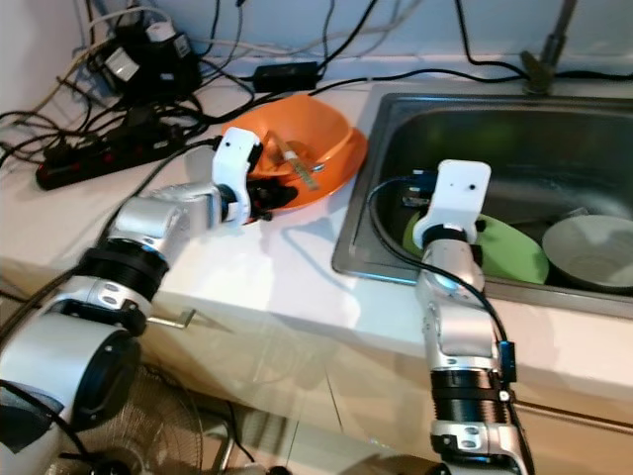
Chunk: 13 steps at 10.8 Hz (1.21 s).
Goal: Kitchen organization
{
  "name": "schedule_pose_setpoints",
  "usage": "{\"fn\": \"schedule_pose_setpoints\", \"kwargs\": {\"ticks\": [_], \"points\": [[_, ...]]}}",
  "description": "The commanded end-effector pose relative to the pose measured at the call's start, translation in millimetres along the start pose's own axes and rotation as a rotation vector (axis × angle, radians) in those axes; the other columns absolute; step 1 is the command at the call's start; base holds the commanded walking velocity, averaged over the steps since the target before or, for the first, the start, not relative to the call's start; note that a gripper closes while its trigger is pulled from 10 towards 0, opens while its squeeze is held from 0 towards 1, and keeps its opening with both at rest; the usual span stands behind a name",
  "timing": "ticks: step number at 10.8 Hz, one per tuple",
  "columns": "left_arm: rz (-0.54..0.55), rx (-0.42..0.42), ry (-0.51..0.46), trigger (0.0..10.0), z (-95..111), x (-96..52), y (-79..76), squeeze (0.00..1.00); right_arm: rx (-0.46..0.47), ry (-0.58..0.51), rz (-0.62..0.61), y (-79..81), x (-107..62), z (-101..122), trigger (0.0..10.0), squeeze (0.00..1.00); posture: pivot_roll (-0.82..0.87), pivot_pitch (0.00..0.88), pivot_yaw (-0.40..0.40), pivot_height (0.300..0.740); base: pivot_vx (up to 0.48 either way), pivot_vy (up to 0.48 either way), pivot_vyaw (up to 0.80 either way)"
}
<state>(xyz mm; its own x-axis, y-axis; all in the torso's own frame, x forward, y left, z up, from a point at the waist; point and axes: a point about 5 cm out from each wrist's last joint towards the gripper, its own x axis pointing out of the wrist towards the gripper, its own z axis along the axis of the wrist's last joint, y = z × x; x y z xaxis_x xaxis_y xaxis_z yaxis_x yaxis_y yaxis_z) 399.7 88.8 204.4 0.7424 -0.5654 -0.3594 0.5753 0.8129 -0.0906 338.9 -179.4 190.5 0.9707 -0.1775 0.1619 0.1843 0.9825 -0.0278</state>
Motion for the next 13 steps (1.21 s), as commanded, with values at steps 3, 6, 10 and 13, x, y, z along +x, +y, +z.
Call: {"fn": "schedule_pose_setpoints", "kwargs": {"ticks": [3, 6, 10, 13], "points": [[-0.034, -0.026, 0.161, 10.0, -29.7, -14.4, 1.5, 0.0, 0.018, 0.043, 0.012, 9.6, -2.4, -9.7, 10.0, 0.0, 0.14, 0.126, 0.224, 0.74, 0.0, 0.0, 0.0], [-0.057, -0.047, 0.174, 10.0, -34.5, -26.6, -7.0, 0.0, 0.029, 0.042, 0.021, 13.5, 1.9, -9.8, 10.0, 0.0, 0.17, 0.11, 0.226, 0.74, 0.0, 0.0, 0.0], [-0.091, -0.096, 0.177, 10.0, -41.3, -39.0, -33.8, 0.0, 0.037, 0.035, 0.027, 17.0, 6.0, -9.8, 10.0, 0.0, 0.19, 0.103, 0.223, 0.74, 0.0, 0.0, 0.0], [-0.067, -0.095, 0.151, 10.0, -43.0, -39.9, -45.1, 0.0, 0.033, 0.034, 0.029, 16.4, 10.4, -10.3, 10.0, 0.0, 0.2, 0.087, 0.205, 0.74, 0.0, 0.0, 0.0]]}}
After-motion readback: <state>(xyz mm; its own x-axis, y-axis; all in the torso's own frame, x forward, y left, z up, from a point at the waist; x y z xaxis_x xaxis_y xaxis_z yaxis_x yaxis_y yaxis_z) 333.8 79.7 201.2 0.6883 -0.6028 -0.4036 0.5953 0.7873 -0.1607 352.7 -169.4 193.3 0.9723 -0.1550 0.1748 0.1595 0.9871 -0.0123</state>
